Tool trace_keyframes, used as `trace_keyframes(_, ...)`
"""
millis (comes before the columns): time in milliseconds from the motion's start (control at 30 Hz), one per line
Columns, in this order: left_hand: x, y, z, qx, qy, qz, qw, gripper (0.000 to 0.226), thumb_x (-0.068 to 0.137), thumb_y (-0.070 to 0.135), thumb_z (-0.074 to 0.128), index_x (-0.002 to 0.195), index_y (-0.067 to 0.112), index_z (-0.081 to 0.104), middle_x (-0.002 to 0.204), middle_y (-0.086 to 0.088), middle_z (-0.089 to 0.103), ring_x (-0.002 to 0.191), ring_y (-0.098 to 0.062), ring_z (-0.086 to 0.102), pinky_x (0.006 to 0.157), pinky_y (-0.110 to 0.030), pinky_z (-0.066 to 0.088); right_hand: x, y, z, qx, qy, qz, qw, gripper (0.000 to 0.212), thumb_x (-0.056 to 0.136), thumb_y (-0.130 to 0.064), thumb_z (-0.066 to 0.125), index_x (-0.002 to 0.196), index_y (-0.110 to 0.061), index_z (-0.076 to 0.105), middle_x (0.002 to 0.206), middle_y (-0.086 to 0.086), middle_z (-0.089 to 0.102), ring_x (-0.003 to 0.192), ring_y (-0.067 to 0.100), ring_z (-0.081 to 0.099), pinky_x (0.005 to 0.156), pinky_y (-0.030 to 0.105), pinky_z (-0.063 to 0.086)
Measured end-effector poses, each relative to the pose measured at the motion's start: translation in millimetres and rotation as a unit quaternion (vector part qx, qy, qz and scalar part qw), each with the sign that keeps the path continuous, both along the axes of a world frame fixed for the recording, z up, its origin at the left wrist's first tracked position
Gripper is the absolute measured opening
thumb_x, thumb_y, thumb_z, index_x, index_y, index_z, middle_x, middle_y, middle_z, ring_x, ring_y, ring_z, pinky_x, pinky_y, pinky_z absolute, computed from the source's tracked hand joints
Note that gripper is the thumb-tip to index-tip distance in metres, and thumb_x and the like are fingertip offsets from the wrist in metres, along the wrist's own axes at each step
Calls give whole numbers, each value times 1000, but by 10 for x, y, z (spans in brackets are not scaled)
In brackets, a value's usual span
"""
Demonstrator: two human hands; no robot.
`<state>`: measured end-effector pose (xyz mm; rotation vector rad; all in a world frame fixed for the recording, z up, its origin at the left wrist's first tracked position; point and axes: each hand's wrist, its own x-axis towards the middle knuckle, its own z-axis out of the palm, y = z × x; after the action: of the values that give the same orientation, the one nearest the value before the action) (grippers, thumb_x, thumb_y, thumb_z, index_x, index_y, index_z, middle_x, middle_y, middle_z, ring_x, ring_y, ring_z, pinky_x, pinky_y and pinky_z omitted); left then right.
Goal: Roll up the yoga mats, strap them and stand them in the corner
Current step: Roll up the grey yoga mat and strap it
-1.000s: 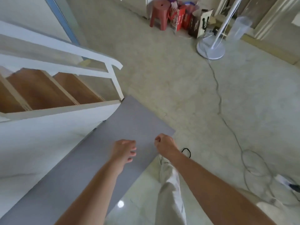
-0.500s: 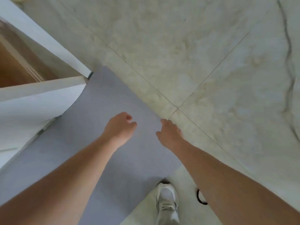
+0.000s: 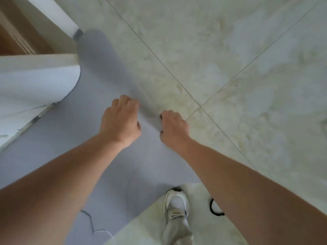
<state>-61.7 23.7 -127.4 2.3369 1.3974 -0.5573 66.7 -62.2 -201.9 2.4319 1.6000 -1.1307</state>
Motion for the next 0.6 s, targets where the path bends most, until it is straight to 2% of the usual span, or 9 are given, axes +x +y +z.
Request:
trace_keyframes(100, -1, 63, 760, -24, 151, -146, 977, 88, 84, 25, 65, 156, 20, 14, 162, -11, 14, 152, -34, 8, 123, -51, 9, -280, -181, 812, 36, 5, 108, 993, 41, 83, -5, 62, 119, -16, 45, 119, 0, 43, 112, 22, 43, 74, 32, 41)
trace_keyframes(167, -85, 83, 1306, -76, 241, -187, 949, 86, 85, 28, 63, 156, 23, 15, 159, -8, 21, 152, -34, 8, 121, -58, -1, -432, -243, 1418, 49, 17, 166, 985, 43, 83, -4, 61, 121, -14, 44, 119, 2, 48, 107, 23, 48, 72, 32, 40)
trace_keyframes(233, -243, 105, 1907, -125, 307, -185, 925, 71, 77, 31, 72, 141, 27, 41, 140, -2, 47, 139, -29, 35, 118, -60, 9, -564, -271, 2067, 60, 24, 194, 979, 38, 84, -4, 59, 119, -12, 45, 110, 4, 57, 89, 24, 52, 67, 31, 31)
trace_keyframes(300, -430, 97, 2563, -191, 343, -138, 909, 64, 69, 39, 82, 124, 27, 54, 121, 4, 61, 120, -24, 55, 112, -52, 27, -671, -341, 2750, 86, 13, 205, 975, 36, 80, -2, 64, 110, -12, 49, 90, 4, 64, 69, 21, 45, 64, 30, 26)
trace_keyframes(367, -645, 38, 3265, -274, 334, -65, 899, 75, 64, 47, 87, 127, 22, 56, 126, -1, 63, 114, -26, 61, 100, -38, 43, -775, -446, 3427, 103, -1, 221, 970, 44, 57, -3, 79, 92, -14, 55, 62, -2, 60, 52, 17, 37, 56, 26, 24)
trace_keyframes(433, -892, -95, 3966, -342, 297, 5, 891, 74, 62, 50, 89, 125, 20, 62, 128, -7, 60, 111, -29, 61, 89, -31, 47, -897, -584, 4071, 130, -15, 252, 959, 51, 42, -5, 85, 82, -18, 54, 53, -6, 55, 43, 15, 44, 54, 23, 24)
trace_keyframes(467, -1036, -195, 4304, -365, 267, 42, 891, 67, 62, 50, 89, 118, 21, 66, 125, -7, 61, 108, -28, 61, 84, -29, 48, -973, -655, 4428, 124, 0, 252, 960, 48, 50, -6, 84, 86, -17, 54, 60, -4, 58, 51, 17, 54, 56, 24, 27)
trace_keyframes(533, -1382, -422, 4968, -368, 204, 87, 903, 57, 62, 46, 89, 109, 20, 68, 114, -5, 64, 101, -25, 63, 74, -26, 49, -1150, -752, 5132, 113, 15, 242, 964, 43, 74, -9, 72, 112, -16, 51, 91, 4, 65, 82, 25, 63, 68, 28, 34)
trace_keyframes(600, -1749, -696, 5543, -313, 157, 84, 933, 63, 56, 45, 91, 108, 18, 68, 107, -2, 69, 96, -24, 67, 78, -28, 55, -1376, -887, 5814, 53, 27, 243, 968, 64, 82, -25, 70, 137, -22, 38, 124, 4, 59, 111, 27, 57, 89, 32, 40)
